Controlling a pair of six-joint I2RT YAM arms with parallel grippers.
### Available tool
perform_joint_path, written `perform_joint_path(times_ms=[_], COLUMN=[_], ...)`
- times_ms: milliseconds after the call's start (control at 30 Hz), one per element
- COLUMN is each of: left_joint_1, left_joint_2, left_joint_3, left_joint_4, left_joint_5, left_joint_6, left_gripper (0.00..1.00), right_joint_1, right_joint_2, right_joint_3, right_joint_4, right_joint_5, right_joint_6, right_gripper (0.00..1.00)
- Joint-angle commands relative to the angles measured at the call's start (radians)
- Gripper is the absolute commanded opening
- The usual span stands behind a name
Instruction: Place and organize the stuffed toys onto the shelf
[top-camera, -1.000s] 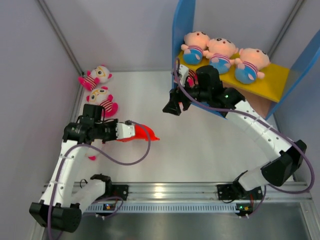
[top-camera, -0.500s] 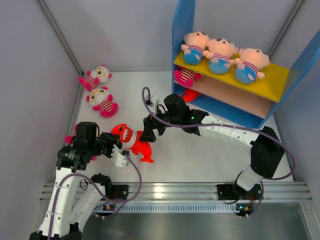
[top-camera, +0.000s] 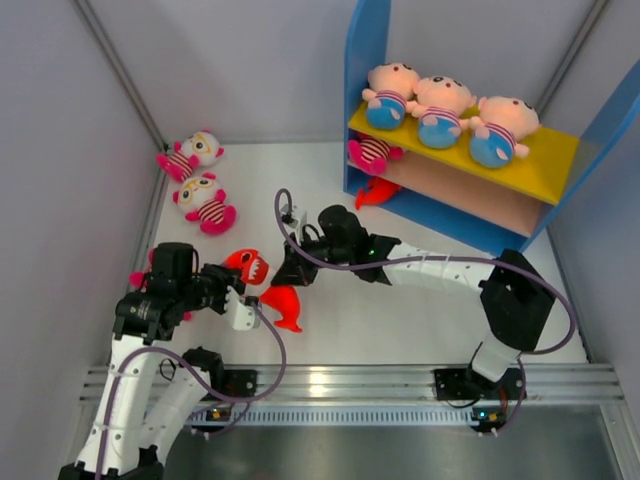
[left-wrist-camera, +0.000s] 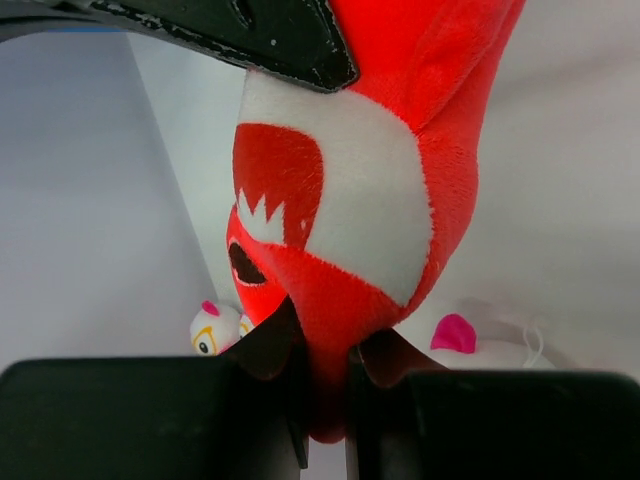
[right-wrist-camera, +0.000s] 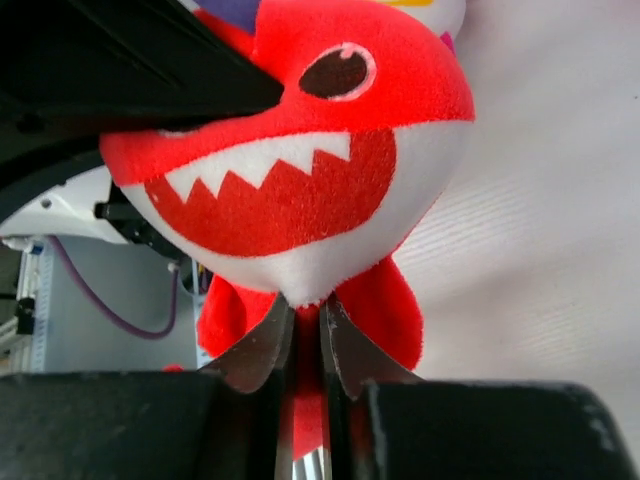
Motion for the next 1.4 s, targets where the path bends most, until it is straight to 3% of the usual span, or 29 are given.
perform_joint_path(times_ms=[0, 67, 100, 200, 233, 300, 533, 633, 767, 1100, 1267, 1367], left_joint_1=[0.0, 0.0, 0.0, 0.0, 0.0, 0.0, 0.0, 0.0, 0.0, 0.0, 0.0, 0.0], left_joint_2=[-0.012, -0.012, -0.012, -0.008, -0.005, 0.006, 0.101, 0.135, 0.136, 0.127, 0.129, 0.132], left_joint_3=[0.007, 0.002, 0.0, -0.015, -0.018, -0.013, 0.106, 0.146, 0.152, 0.154, 0.165, 0.172], left_joint_4=[0.113, 0.121, 0.124, 0.129, 0.129, 0.13, 0.196, 0.199, 0.227, 0.259, 0.257, 0.259], left_joint_5=[0.062, 0.065, 0.065, 0.022, 0.008, -0.026, -0.112, -0.144, -0.161, -0.222, -0.233, -0.234], left_joint_6=[-0.085, -0.116, -0.123, -0.128, -0.131, -0.157, -0.58, -0.698, -0.764, -0.846, -0.844, -0.846], left_gripper=[0.0, 0.0, 0.1, 0.67, 0.99, 0.99, 0.99, 0.99, 0.99, 0.99, 0.99, 0.99], right_joint_1=[0.02, 0.012, 0.008, -0.009, -0.014, -0.031, -0.173, -0.237, -0.331, -0.586, -0.6, -0.601], right_joint_2=[-0.07, -0.1, -0.111, -0.171, -0.212, -0.254, -0.523, -0.634, -0.697, -0.437, -0.294, -0.22], right_joint_3=[-0.062, -0.099, -0.126, -0.223, -0.255, -0.345, -0.563, -0.633, -0.685, -0.558, -0.507, -0.455], right_joint_4=[0.138, 0.13, 0.129, 0.145, 0.159, 0.179, -0.029, -0.156, -0.154, 0.075, 0.242, 0.259], right_joint_5=[0.064, 0.123, 0.143, 0.267, 0.331, 0.397, 0.838, 1.045, 1.18, 1.194, 1.192, 1.198], right_joint_6=[0.033, 0.041, 0.047, 0.079, 0.093, 0.134, 0.238, 0.324, 0.325, 0.219, 0.18, 0.165], right_gripper=[0.0, 0.0, 0.0, 0.0, 0.0, 0.0, 0.0, 0.0, 0.0, 0.0, 0.0, 0.0])
